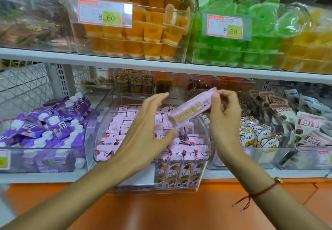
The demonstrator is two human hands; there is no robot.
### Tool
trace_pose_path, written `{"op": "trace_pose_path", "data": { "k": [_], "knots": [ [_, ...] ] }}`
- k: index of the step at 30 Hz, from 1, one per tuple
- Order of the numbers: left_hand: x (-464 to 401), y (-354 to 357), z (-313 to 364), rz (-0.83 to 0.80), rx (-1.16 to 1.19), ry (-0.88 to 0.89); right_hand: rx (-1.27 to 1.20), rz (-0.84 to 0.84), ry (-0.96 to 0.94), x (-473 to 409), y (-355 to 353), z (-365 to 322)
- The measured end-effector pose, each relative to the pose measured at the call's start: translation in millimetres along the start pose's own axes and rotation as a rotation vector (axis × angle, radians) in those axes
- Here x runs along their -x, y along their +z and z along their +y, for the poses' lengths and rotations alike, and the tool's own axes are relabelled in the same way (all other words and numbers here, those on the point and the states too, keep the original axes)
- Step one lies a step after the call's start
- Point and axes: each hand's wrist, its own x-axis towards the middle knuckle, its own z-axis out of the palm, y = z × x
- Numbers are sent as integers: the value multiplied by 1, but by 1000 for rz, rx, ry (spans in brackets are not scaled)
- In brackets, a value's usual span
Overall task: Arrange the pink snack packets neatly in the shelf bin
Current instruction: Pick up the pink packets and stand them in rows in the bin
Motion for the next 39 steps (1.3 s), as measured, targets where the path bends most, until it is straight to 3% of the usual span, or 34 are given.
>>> {"op": "trace_pose_path", "data": {
  "k": [3, 6, 8, 12, 14, 16, 21, 27, 29, 31, 34, 36, 39],
  "knots": [
    [1, -3, 4, 8, -67, 136, -20, -120, 157, 9, 6, 2],
    [2, -8, 2, 99, -58, 107, -172, -190, 362, 11, 7, 0],
    [1, -12, -2, 84, 156, -71, -264, -239, 470, 9, 5, -2],
    [-9, -16, 0, 41, 849, -696, -300, -395, 578, 8, 1, -1],
    [-10, -17, 2, 4, 946, -800, -304, -530, 578, 11, 2, -1],
    [-8, -16, 5, -52, 963, -802, -317, -609, 555, 15, 4, -1],
    [-10, -16, 7, -95, 1019, -805, -347, -481, 533, 15, 7, 2],
    [-6, -16, 1, -4, 478, -522, -382, -487, 561, 13, 2, 2],
    [-5, -17, -3, 46, 362, -373, -172, -482, 437, 13, -2, 2],
    [-4, -18, -3, 89, 234, -259, 164, -468, 131, 12, -7, 1],
    [-3, -15, 1, 112, 86, -156, 505, -592, -342, 13, -8, -3],
    [-4, -11, 2, 109, 104, -115, 591, -668, -440, 12, -7, -2],
    [-4, -3, -3, 60, 132, -142, 556, -649, -393, 5, -10, 1]
  ]
}}
